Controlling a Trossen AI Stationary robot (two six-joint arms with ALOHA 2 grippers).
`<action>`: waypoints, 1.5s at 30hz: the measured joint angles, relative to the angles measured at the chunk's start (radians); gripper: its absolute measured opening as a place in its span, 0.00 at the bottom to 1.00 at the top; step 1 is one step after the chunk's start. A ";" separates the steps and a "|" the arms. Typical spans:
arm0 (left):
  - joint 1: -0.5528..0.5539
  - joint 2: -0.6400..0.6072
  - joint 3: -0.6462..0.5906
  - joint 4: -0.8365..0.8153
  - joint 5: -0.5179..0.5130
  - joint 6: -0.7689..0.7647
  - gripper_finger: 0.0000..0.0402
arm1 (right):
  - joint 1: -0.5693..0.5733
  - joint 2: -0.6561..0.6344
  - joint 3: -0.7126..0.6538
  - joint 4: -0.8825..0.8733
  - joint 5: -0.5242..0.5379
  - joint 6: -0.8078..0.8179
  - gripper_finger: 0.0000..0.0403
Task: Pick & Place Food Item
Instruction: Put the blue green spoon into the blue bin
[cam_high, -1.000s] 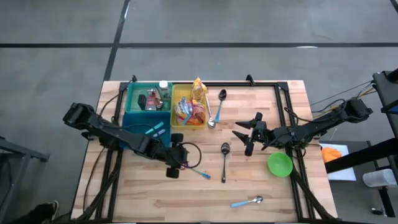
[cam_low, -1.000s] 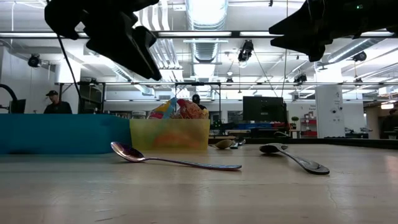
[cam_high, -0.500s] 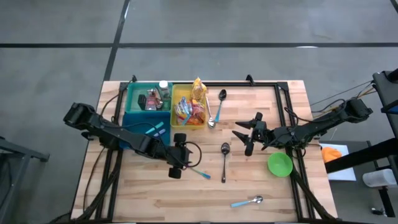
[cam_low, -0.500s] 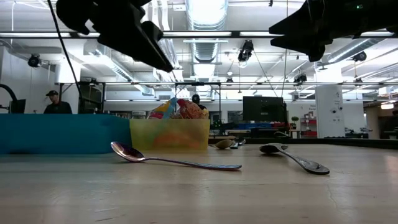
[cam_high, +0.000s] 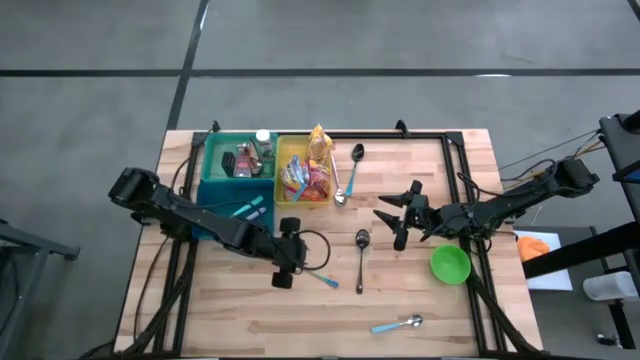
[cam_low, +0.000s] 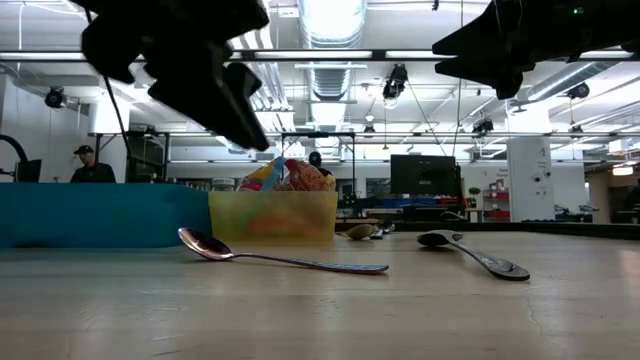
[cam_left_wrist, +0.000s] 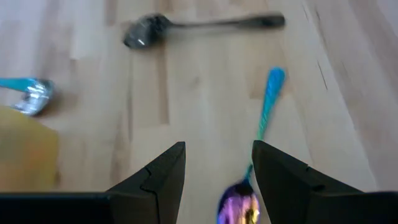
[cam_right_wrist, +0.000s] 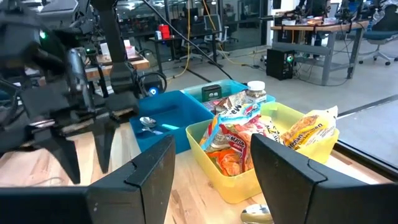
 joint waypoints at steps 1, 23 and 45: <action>-0.001 0.009 0.000 -0.007 0.007 0.011 0.46 | 0.000 0.000 0.000 0.000 0.000 0.000 0.51; 0.013 0.189 -0.001 0.108 0.168 0.214 0.46 | 0.000 0.000 0.000 0.000 0.000 0.000 0.51; 0.052 0.265 0.002 0.111 0.207 0.171 0.46 | 0.000 0.000 0.000 0.000 0.000 0.000 0.51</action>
